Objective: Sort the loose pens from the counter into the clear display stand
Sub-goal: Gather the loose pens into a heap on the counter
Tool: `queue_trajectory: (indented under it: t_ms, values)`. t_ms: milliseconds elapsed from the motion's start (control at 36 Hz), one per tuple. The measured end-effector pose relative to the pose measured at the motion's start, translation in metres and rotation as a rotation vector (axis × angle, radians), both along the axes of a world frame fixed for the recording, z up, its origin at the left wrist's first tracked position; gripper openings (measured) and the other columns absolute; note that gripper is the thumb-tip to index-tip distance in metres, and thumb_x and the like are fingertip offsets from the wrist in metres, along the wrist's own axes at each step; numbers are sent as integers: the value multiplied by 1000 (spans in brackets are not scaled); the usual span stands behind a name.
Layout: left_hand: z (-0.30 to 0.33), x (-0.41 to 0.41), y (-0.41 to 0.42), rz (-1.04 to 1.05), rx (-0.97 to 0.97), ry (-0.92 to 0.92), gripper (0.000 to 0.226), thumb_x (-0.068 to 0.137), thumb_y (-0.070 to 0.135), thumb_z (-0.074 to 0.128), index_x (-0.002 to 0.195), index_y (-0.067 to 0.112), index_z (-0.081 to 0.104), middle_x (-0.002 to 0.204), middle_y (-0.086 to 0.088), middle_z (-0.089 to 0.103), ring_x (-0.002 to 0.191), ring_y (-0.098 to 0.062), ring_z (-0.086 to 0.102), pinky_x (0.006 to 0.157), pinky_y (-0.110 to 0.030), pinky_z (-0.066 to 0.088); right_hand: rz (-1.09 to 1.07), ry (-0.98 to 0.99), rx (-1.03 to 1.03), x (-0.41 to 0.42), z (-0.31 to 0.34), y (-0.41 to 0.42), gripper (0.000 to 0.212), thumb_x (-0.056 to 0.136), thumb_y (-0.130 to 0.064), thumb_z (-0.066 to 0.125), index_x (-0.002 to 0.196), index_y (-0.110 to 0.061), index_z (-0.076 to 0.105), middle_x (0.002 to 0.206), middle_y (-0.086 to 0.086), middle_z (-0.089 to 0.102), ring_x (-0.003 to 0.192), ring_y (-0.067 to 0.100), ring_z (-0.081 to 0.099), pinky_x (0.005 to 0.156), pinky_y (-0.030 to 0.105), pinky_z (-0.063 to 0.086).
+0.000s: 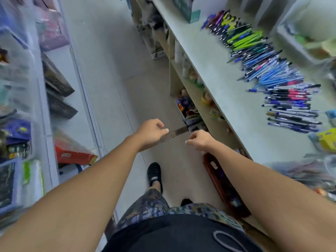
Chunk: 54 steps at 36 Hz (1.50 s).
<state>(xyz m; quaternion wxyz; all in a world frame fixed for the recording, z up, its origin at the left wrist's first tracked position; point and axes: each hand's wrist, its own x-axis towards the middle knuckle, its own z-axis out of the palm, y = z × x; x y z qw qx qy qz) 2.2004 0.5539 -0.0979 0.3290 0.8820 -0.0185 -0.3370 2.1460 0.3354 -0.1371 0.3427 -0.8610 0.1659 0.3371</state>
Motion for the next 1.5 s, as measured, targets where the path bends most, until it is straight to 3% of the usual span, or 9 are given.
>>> queue_trajectory:
  t_ms: [194,333,417,556,861,1083,1333,1389,1500]
  values:
    - [3,133,-30,-218,34,25,37,96,42,64,124,18,61,116,-1,59,104,-20,57,87,-31,44,-140,-56,6,91,22,-16,37,92,-33,68,107,1,70,100,19,71,91,29,67,78,45,53]
    - [13,216,-92,-368,16,-27,34,96,41,64,122,19,63,110,0,61,102,-20,60,91,-33,49,-275,-146,79,153,29,-44,16,92,-32,67,97,-16,70,93,2,72,81,16,69,69,31,55]
    - [20,258,-133,-459,0,-83,31,98,39,62,121,19,64,106,2,64,100,-18,60,86,-31,50,-310,-159,120,192,30,-67,18,93,-31,66,99,-13,70,91,8,73,77,22,72,70,35,61]
    - [32,310,-191,-494,-51,-117,24,96,39,63,113,22,66,97,2,68,86,-14,67,61,-22,45,-429,-207,135,245,45,-107,17,89,-22,65,86,-6,72,79,15,75,52,17,61,47,24,49]
    - [27,436,-263,-530,-25,-166,30,96,37,64,119,19,62,95,4,64,92,-20,65,81,-33,52,-651,-302,32,350,52,-166,23,93,-27,68,84,-6,72,71,6,72,55,11,58,61,33,51]
    - [0,526,-302,-519,-42,-269,55,93,33,66,138,8,48,134,-12,52,120,-30,54,98,-38,44,-890,-285,-106,432,43,-180,22,93,-25,68,76,-11,67,78,7,69,74,29,66,77,47,60]
    - [-23,562,-346,-349,63,-55,93,87,51,69,152,1,26,154,-15,37,134,-36,46,105,-52,48,-1055,-344,-398,484,47,-198,26,91,-29,65,72,-15,55,66,0,59,63,19,58,60,31,49]
    - [-26,563,-359,-346,51,-70,97,88,50,70,156,2,20,159,-13,29,142,-35,36,113,-51,40,-1074,-354,-583,488,49,-203,26,91,-37,64,80,-17,51,77,0,56,72,21,53,61,33,42]
    - [-27,559,-385,-337,137,-77,103,86,61,68,156,5,17,160,-14,24,144,-35,31,113,-48,34,-997,-249,-817,484,37,-216,56,92,-58,55,130,-17,50,138,13,47,129,34,40,103,48,39]
